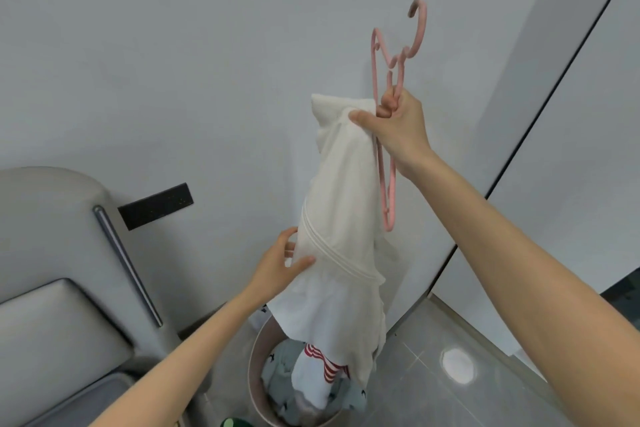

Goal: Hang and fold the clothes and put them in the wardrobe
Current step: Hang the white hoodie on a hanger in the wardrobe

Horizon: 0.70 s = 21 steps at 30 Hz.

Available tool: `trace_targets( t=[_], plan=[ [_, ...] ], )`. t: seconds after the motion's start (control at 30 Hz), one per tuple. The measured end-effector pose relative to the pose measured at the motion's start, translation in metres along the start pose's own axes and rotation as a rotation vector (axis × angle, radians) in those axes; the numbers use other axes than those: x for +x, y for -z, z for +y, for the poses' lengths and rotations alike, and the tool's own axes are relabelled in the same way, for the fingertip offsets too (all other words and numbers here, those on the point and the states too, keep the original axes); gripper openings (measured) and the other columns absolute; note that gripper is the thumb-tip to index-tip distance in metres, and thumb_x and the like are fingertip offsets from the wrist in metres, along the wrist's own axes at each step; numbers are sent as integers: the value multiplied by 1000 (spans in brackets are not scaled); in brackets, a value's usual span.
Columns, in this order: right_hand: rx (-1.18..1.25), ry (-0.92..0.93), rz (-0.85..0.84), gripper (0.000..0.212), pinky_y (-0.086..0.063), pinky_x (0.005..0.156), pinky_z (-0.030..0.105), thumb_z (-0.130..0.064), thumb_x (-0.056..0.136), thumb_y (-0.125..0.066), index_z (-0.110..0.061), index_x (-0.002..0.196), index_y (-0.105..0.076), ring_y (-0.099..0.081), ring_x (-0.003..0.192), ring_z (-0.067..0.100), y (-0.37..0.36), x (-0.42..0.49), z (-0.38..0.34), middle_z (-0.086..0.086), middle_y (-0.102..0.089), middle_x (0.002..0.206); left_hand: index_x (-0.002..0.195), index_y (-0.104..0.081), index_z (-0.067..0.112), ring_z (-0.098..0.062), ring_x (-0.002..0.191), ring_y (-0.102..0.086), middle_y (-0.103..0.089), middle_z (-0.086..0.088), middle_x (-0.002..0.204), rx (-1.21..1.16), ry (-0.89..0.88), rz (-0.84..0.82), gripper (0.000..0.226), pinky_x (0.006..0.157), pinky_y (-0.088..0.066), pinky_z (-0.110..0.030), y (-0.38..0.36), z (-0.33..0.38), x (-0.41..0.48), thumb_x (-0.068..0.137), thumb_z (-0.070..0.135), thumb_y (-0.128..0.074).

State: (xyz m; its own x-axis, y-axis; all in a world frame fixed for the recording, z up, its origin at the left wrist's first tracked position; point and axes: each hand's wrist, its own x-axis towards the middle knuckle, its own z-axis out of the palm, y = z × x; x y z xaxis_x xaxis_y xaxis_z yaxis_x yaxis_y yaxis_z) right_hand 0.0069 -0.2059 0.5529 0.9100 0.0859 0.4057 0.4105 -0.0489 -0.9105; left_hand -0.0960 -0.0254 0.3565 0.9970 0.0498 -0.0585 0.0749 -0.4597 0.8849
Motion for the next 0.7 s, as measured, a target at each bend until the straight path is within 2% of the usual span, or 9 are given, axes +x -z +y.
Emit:
trace_targets(
  t=[0.1, 0.2, 0.27, 0.33, 0.43, 0.5, 0.53, 0.6, 0.7],
  plan=[
    [8, -29, -1, 54, -34, 51, 17, -1, 75, -75, -21, 71, -26, -31, 48, 5, 4, 3, 3, -7, -28, 61, 96, -59, 18, -10, 73, -55, -62, 1, 79, 77, -46, 116, 14, 71, -44, -27, -2, -1, 8, 87, 26, -66],
    [-66, -23, 31, 53, -32, 56, 22, -8, 73, -77, -22, 70, -26, -30, 55, 8, 9, 5, 9, -8, -28, 62, 80, -62, 7, -10, 64, -47, -56, -7, 69, 33, -92, 140, 19, 65, -39, -30, 1, 5, 9, 90, 24, -63],
    [-126, -33, 39, 51, -34, 60, 28, -13, 74, -76, -22, 69, -27, -31, 58, 11, 14, 8, 15, -9, -30, 62, 76, -61, 8, -4, 59, -43, -53, 3, 63, -15, -129, 166, 19, 60, -36, -23, 4, 17, 8, 91, 20, -61],
    [-201, -56, -21, 46, -36, 61, 31, -13, 77, -72, -22, 68, -28, -32, 60, 12, 14, 9, 20, -9, -31, 62, 67, -55, 18, -1, 53, -41, -46, 14, 56, -35, -196, 210, 24, 56, -32, -13, 8, 36, 7, 90, 13, -62],
    [-283, -105, -147, 43, -40, 54, 19, -3, 81, -64, -21, 69, -27, -33, 57, 11, 9, 6, 26, -6, -32, 60, 65, -53, 26, 0, 55, -42, -48, 13, 59, -65, -274, 235, 29, 58, -35, -11, 15, 62, 15, 88, 12, -64],
    [-271, -168, -246, 41, -50, 58, 27, 0, 82, -63, -20, 72, -29, -47, 60, 14, 5, 1, 31, -2, -42, 62, 67, -57, 25, -3, 60, -45, -52, 10, 64, -84, -297, 241, 25, 61, -37, -11, 21, 71, 21, 88, 13, -63],
    [-251, -202, -308, 40, -56, 69, 35, -1, 83, -64, -19, 75, -30, -57, 67, 18, 4, -3, 34, 4, -48, 67, 69, -59, 24, -2, 61, -48, -55, 10, 65, -100, -291, 258, 22, 62, -39, -11, 24, 74, 24, 88, 13, -63],
    [-221, -260, -418, 37, -57, 83, 40, -6, 85, -68, -17, 83, -33, -69, 82, 23, 3, -12, 41, 17, -61, 84, 71, -61, 20, 4, 59, -52, -58, 9, 66, -176, -272, 323, 20, 62, -40, -8, 33, 81, 30, 89, 11, -63],
    [-160, -277, -460, 38, -56, 87, 41, -12, 84, -71, -15, 84, -33, -70, 95, 23, 2, -33, 48, 16, -68, 96, 74, -61, 12, 5, 57, -52, -58, 5, 66, -221, -236, 398, 16, 60, -41, -11, 49, 89, 42, 90, 13, -62]
  ],
)
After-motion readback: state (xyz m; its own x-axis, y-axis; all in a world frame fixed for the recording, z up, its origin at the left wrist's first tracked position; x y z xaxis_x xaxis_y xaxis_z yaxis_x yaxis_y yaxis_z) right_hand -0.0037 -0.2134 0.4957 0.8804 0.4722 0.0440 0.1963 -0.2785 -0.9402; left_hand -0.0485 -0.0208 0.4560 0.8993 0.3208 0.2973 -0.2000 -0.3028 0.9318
